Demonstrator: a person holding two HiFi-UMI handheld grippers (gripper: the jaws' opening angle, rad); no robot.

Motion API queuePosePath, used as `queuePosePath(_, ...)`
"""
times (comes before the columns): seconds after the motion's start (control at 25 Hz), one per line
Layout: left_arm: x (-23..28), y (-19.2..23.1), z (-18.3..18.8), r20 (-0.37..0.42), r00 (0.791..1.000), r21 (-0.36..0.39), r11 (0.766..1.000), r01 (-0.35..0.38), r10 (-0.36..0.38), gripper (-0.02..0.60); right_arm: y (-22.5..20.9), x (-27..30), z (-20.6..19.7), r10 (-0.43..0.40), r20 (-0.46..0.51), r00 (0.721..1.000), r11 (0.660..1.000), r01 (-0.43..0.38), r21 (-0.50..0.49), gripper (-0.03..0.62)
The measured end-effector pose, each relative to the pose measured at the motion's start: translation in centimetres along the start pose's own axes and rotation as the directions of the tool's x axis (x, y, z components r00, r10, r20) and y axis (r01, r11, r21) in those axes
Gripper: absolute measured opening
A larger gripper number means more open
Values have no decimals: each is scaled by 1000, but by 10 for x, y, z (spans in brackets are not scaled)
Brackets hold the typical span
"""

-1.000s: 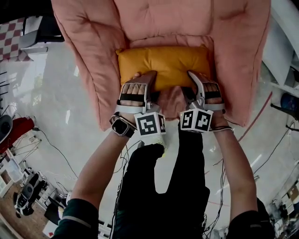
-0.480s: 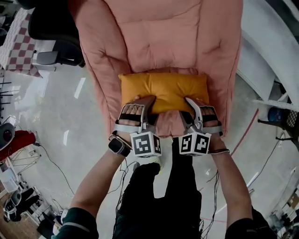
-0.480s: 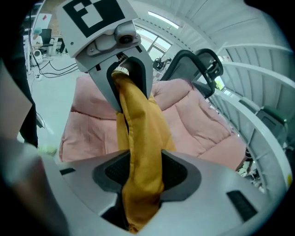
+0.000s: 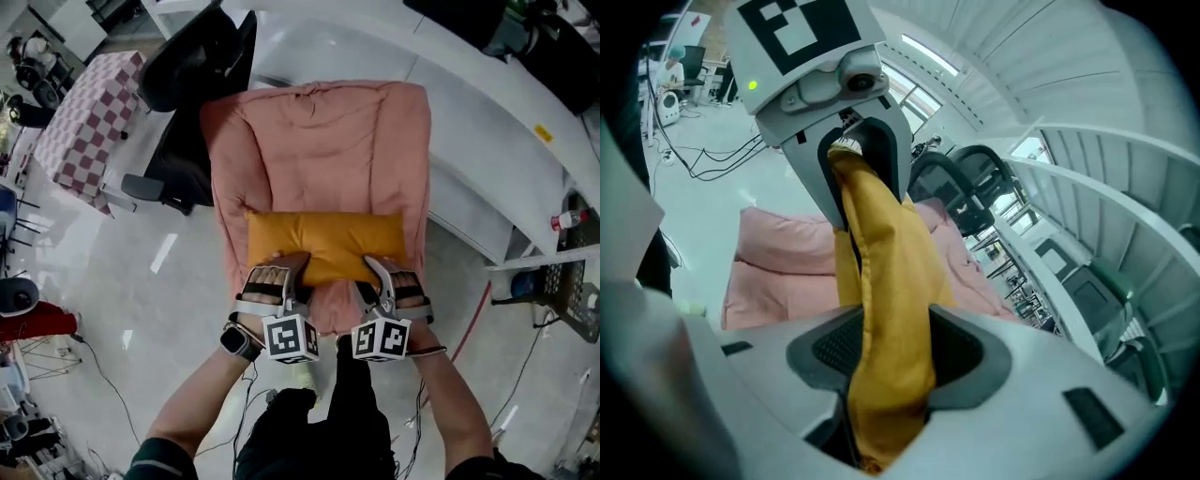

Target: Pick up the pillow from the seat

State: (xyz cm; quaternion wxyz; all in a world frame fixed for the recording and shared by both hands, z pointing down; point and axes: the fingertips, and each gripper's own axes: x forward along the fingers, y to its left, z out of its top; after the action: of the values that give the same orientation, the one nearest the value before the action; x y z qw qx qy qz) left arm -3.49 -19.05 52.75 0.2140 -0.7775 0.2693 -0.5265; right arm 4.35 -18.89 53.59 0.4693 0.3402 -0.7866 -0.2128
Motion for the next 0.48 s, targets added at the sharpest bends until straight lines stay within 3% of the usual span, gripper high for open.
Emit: queuePosePath(0.48,-144,114,55,62,982,10,984,-179,178,242,-118,-114,102,-139,83,987,986,146,-81,198)
